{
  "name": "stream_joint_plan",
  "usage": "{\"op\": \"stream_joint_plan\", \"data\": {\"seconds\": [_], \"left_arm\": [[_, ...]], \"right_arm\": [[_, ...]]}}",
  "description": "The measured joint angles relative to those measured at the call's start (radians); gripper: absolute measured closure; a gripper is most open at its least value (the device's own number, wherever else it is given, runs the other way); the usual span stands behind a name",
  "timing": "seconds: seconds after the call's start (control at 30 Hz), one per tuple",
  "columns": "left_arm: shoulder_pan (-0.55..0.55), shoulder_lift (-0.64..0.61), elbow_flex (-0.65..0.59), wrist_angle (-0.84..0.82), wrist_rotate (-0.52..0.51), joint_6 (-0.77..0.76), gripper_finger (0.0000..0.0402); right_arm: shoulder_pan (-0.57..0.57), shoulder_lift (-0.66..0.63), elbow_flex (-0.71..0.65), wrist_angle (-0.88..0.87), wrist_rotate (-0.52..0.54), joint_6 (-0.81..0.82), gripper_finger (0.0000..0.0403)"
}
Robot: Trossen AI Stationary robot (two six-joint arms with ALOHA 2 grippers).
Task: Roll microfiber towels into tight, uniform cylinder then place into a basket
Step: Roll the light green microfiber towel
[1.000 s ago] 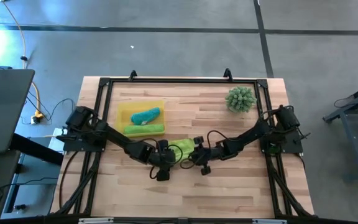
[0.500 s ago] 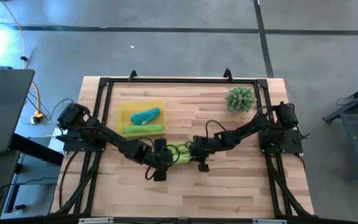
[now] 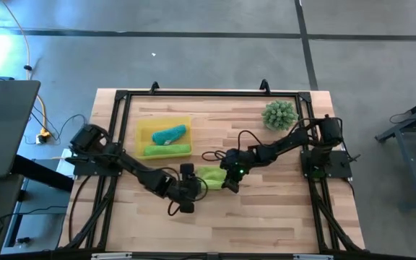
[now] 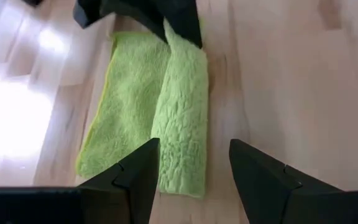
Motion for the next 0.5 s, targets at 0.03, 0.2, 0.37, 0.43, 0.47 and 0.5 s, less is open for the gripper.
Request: {"op": "stream_joint_plan", "data": {"seconds": [0.03, 0.2, 0.37, 0.43, 0.47, 0.5], "left_arm": [[0.003, 0.011, 0.0, 0.007, 0.001, 0.003, 0.0218], [0.025, 0.061, 0.0, 0.009, 0.005, -0.009, 0.0218], [0.066, 0.067, 0.0, 0.0, 0.067, -0.079, 0.0246], [0.085, 0.068, 0.0, 0.0, 0.125, -0.103, 0.0275], [0.096, 0.067, 0.0, 0.001, 0.16, -0.113, 0.0292], [0.107, 0.067, 0.0, 0.002, 0.201, -0.121, 0.031]], "right_arm": [[0.0, 0.0, 0.0, 0.0, 0.001, 0.002, 0.0377], [0.0, 0.0, 0.0, 0.001, 0.005, 0.002, 0.0376], [0.0, 0.0, -0.001, 0.001, 0.006, -0.013, 0.0375], [0.0, 0.0, -0.001, 0.001, 0.007, -0.014, 0.0375], [0.0, 0.0, -0.001, 0.001, 0.007, -0.014, 0.0375], [0.0, 0.0, -0.001, 0.001, 0.007, -0.018, 0.0375]]}}
